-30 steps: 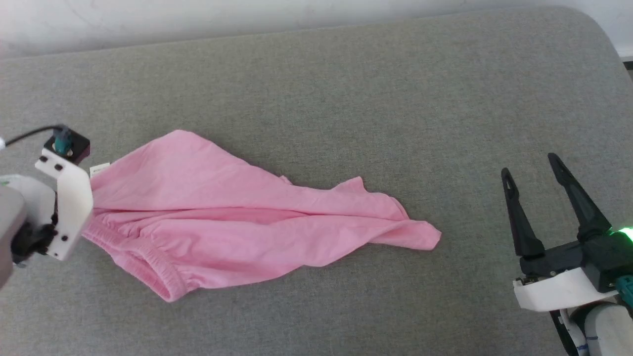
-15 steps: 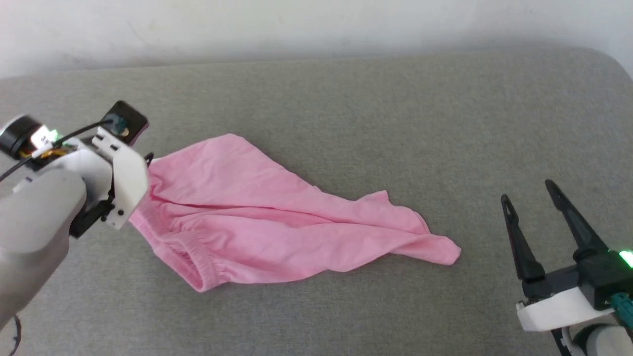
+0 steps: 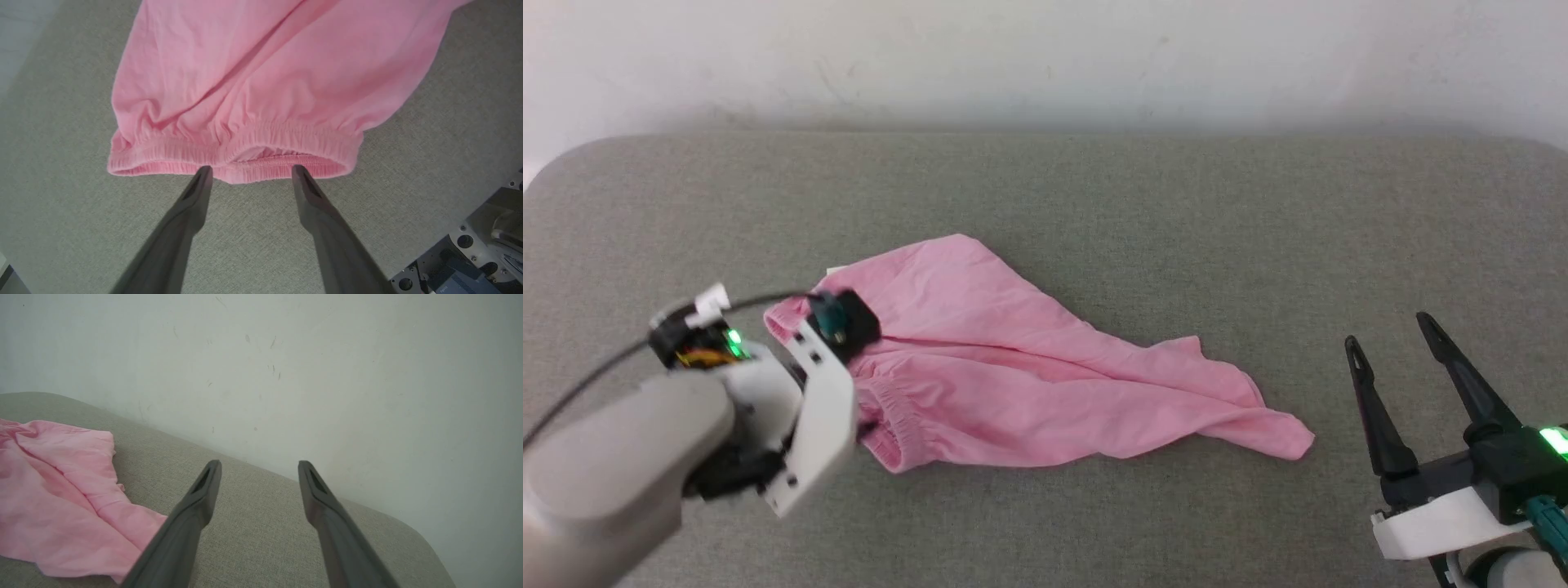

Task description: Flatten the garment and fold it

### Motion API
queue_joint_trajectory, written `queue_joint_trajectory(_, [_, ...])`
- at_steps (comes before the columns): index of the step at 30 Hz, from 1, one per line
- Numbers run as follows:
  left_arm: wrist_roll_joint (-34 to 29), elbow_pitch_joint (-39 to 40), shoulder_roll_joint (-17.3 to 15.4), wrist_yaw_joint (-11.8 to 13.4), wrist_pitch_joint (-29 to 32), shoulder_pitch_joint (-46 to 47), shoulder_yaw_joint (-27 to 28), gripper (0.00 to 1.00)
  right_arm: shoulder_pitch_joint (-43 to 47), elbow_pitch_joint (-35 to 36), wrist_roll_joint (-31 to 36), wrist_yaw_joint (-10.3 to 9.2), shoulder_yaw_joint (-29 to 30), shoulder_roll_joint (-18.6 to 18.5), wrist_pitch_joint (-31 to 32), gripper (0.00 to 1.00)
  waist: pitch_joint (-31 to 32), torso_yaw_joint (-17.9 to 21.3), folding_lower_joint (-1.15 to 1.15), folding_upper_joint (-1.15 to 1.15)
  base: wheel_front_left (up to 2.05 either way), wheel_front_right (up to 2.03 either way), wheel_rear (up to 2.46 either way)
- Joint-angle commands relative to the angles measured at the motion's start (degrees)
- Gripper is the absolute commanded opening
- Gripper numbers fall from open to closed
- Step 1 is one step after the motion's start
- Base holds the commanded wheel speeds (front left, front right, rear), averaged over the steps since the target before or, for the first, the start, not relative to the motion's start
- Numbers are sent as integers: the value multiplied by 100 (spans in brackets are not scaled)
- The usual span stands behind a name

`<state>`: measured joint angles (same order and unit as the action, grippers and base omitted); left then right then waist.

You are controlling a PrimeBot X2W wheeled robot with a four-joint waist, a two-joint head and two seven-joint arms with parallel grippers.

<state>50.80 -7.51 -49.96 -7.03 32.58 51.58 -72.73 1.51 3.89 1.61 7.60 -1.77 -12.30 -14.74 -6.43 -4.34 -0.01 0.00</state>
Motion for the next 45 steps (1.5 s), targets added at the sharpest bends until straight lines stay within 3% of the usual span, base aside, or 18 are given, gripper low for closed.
queue_joint_trajectory(1, [30,128,17,-32,65,-199,-32,100,-18,21,10,-11,15,-8,-26,100,-59,27,1,0,0,0,0])
queue_joint_trajectory(7, [-83,229,254,-38,-74,-664,-49,100,-162,39,-10,-11,-6,-40,-26,100,-251,144,1,0,0,0,0])
queue_joint_trajectory(14, [-390,-255,672,-42,-484,-959,-56,100,-293,17,-5,-11,-54,-49,-26,100,-459,312,1,0,0,0,0])
queue_joint_trajectory(15, [-412,-312,713,-43,-536,-995,-57,96,-300,0,-4,-11,-62,-49,-26,100,-468,329,1,0,0,0,0])
queue_joint_trajectory(16, [-436,-356,742,-43,-594,-1023,-57,28,-301,-26,0,-11,-80,-61,-26,100,-471,340,1,0,0,0,0])
queue_joint_trajectory(17, [-447,-359,758,-44,-671,-1046,-58,0,-303,-54,6,-11,-110,-86,-26,100,-469,348,1,0,0,0,0])
queue_joint_trajectory(22, [-376,-257,545,32,-1102,-1141,99,0,-499,-66,-74,-11,-405,-482,-26,100,-346,330,1,0,0,0,0])
queue_joint_trajectory(26, [-267,99,265,337,-1360,-1344,274,0,-854,-430,-253,-11,-1002,-1243,100,100,-208,258,1,0,0,0,0])
queue_joint_trajectory(31, [-223,704,-114,787,-1399,-1642,329,0,-1534,-608,-1330,-11,-2524,-2371,1485,100,-125,91,1,0,0,0,0])
queue_joint_trajectory(32, [-223,704,-114,787,-1399,-1642,329,0,-1534,-608,-1330,-11,-2524,-2371,1485,100,-125,91,1,0,0,0,0])
queue_joint_trajectory(35, [-148,927,-177,950,-1432,-1813,329,0,-1974,-545,-2258,-11,-3357,-2840,2452,100,-125,-27,1,0,0,0,0])
queue_joint_trajectory(40, [-92,1000,-76,1074,-1502,-1933,325,0,-2543,-725,-3372,-11,-4332,-3123,3687,100,-159,-188,1,0,0,0,0])
queue_joint_trajectory(45, [-132,858,37,1090,-1585,-1956,306,0,-2864,-1222,-3951,-11,-5020,-2986,4157,100,-244,-256,1,0,0,0,0])
